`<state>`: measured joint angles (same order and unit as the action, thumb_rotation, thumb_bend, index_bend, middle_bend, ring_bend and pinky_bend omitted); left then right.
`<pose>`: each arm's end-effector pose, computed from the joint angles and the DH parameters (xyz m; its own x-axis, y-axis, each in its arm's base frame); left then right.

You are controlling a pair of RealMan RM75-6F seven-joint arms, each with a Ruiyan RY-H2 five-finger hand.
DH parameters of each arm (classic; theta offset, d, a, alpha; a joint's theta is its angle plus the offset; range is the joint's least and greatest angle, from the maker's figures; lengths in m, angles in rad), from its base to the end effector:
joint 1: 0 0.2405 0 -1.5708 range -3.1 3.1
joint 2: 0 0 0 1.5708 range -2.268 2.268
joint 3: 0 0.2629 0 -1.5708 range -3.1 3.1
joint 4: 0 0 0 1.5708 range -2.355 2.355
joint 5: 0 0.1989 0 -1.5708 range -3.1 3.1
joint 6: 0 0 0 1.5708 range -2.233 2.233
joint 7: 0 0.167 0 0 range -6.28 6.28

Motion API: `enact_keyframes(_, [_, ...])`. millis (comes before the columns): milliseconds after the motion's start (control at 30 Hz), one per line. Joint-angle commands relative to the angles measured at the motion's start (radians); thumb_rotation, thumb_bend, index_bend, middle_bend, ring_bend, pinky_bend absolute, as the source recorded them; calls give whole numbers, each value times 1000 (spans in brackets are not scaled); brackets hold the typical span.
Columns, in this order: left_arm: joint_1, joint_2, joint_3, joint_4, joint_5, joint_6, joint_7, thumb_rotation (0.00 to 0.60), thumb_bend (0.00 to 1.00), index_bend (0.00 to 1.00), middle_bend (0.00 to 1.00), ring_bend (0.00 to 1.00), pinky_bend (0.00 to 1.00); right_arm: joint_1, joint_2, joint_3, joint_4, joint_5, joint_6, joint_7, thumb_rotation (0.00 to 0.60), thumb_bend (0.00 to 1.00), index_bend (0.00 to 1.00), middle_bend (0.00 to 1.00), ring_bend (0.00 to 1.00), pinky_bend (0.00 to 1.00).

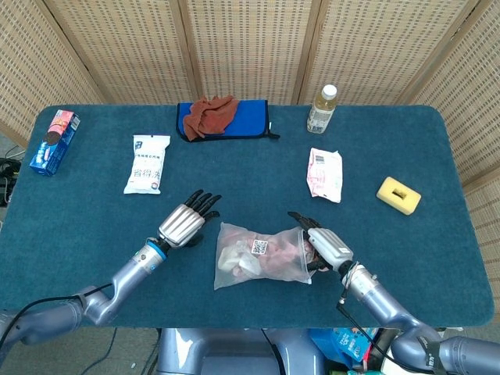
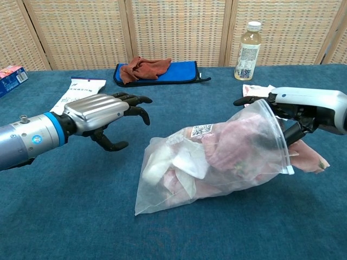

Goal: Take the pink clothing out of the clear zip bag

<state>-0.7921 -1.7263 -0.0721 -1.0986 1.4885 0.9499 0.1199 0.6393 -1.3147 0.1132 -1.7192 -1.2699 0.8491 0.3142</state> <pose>-0.1464 0.3671 -0.0678 0.6006 0.1523 0.7849 0.6790 -0.6155 -0.4001 -0.1653 -0.3150 0.0187 -0.0530 -0.5796 0.8132 -0.9657 -0.1775 -0.1894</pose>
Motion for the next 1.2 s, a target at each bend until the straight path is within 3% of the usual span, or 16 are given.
enact_keyframes(33, [-19, -41, -23, 40, -21, -18, 3, 600, 464, 280, 0, 0, 0, -3, -3, -5, 10, -16, -4, 12, 600, 782, 695, 0, 0, 0])
enact_keyframes(667, [-62, -118, -45, 92, -65, -77, 11, 600, 465, 351, 0, 0, 0, -5, -5, -1, 13, -43, -11, 30, 600, 791, 695, 0, 0, 0])
enact_keyframes(867, [-73, -152, -53, 127, -85, -95, 16, 600, 465, 421, 0, 0, 0, -6, 2, 2, 6, -32, -14, 26, 600, 790, 695, 0, 0, 0])
enact_keyframes(1033, [-73, -166, -57, 136, -85, -82, 15, 600, 464, 564, 0, 0, 0, -7, 5, -1, 6, -40, -16, 30, 600, 791, 696, 0, 0, 0])
enact_keyframes(1200, [-73, -185, -62, 153, -89, -68, 12, 600, 465, 615, 0, 0, 0, -5, 18, 4, -2, -48, -18, 39, 600, 791, 695, 0, 0, 0])
